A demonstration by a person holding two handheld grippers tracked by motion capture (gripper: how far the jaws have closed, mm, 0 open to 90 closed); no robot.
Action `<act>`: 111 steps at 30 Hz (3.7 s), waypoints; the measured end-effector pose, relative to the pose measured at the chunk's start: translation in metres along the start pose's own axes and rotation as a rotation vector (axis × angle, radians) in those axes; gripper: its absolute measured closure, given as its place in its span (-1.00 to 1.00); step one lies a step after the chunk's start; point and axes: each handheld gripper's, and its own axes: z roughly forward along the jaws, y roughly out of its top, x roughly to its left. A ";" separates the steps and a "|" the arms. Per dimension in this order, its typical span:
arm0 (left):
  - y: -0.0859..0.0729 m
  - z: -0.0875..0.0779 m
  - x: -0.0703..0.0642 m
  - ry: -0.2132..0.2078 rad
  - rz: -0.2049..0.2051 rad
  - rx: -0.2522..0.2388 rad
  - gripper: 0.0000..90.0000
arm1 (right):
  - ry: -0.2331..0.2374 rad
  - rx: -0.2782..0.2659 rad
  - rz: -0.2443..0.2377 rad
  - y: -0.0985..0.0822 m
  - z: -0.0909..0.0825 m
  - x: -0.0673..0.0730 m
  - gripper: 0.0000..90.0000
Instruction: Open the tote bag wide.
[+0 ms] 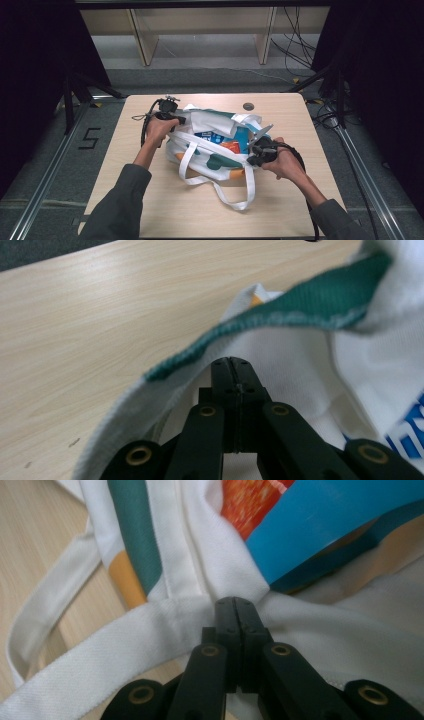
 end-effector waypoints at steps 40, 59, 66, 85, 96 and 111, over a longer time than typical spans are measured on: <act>-0.017 -0.023 -0.061 -0.225 0.260 -0.003 0.86 | -0.109 -0.202 0.178 0.123 0.029 -0.066 1.00; 0.004 -0.015 0.012 0.019 0.120 -0.019 0.91 | -0.273 -0.219 0.160 0.030 -0.007 -0.093 1.00; -0.019 0.020 0.030 0.030 0.043 0.039 0.99 | -0.177 -0.134 0.268 0.002 0.058 -0.104 1.00; -0.007 -0.003 -0.029 -0.104 0.160 -0.016 0.83 | -0.062 -0.239 0.034 0.032 -0.002 -0.021 1.00; -0.007 0.025 -0.027 -0.058 0.134 0.079 0.98 | 0.032 -0.044 -0.083 0.008 0.020 0.018 1.00; -0.055 -0.021 -0.064 -0.221 0.365 0.184 0.98 | -0.042 -0.222 -0.048 0.049 0.003 0.000 1.00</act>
